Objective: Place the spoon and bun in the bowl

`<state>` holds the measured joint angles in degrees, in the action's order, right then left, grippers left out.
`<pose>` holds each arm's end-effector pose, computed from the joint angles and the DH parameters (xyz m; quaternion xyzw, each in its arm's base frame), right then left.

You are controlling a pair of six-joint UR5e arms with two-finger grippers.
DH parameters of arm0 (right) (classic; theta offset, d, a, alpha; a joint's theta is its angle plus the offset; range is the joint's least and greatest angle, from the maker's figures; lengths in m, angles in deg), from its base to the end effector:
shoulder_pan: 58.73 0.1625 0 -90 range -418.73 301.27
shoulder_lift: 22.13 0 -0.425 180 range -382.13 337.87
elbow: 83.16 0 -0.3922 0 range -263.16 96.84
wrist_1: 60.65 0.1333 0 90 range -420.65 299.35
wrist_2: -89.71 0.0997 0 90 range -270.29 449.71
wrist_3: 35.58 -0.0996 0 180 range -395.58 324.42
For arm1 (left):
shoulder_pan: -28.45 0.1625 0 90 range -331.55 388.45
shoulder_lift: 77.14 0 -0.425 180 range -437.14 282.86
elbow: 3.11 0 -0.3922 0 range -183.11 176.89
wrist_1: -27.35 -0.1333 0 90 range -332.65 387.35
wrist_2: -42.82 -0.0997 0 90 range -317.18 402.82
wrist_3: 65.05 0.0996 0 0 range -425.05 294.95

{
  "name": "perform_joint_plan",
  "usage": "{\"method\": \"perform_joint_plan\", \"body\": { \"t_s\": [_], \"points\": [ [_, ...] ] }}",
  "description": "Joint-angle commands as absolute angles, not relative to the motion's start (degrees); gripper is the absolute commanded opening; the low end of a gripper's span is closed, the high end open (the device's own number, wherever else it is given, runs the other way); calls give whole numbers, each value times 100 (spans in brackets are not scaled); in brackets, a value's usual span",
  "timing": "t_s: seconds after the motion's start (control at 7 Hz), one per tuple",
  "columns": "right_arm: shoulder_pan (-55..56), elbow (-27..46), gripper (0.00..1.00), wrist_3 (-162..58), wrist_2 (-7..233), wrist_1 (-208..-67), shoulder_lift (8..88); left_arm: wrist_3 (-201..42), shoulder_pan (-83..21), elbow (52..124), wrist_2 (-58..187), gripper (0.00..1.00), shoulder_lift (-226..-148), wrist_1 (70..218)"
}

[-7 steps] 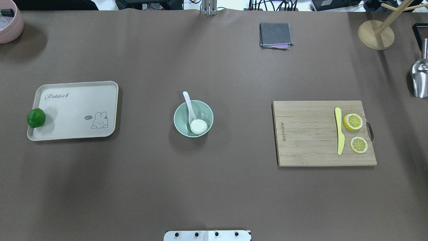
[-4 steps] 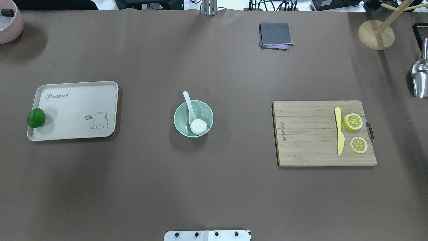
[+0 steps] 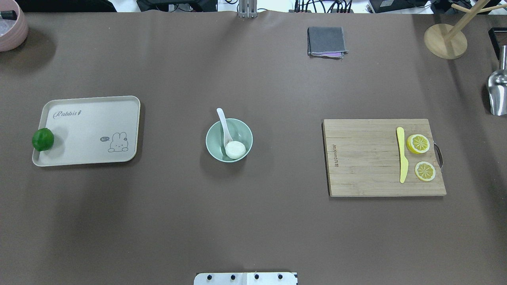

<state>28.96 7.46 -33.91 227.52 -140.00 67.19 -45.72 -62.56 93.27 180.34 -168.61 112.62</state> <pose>0.0390 -0.5105 0.6234 0.0929 -0.4035 -0.0737 0.9072 -0.0687 -0.5015 0.5955 0.0956 0.3920 0.1565 0.9015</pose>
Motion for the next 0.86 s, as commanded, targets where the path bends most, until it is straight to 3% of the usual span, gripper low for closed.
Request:
{"method": "perform_joint_plan", "body": {
  "t_s": [0.0,0.71],
  "points": [
    [2899,754,100,-3391,22752,-13993,6717,-4572,-6208,9295,17914,98,-16855,11260],
    [2899,781,100,-3400,22752,-13993,6743,-4572,-6058,9260,17888,98,-16828,11269]
  ]
}}
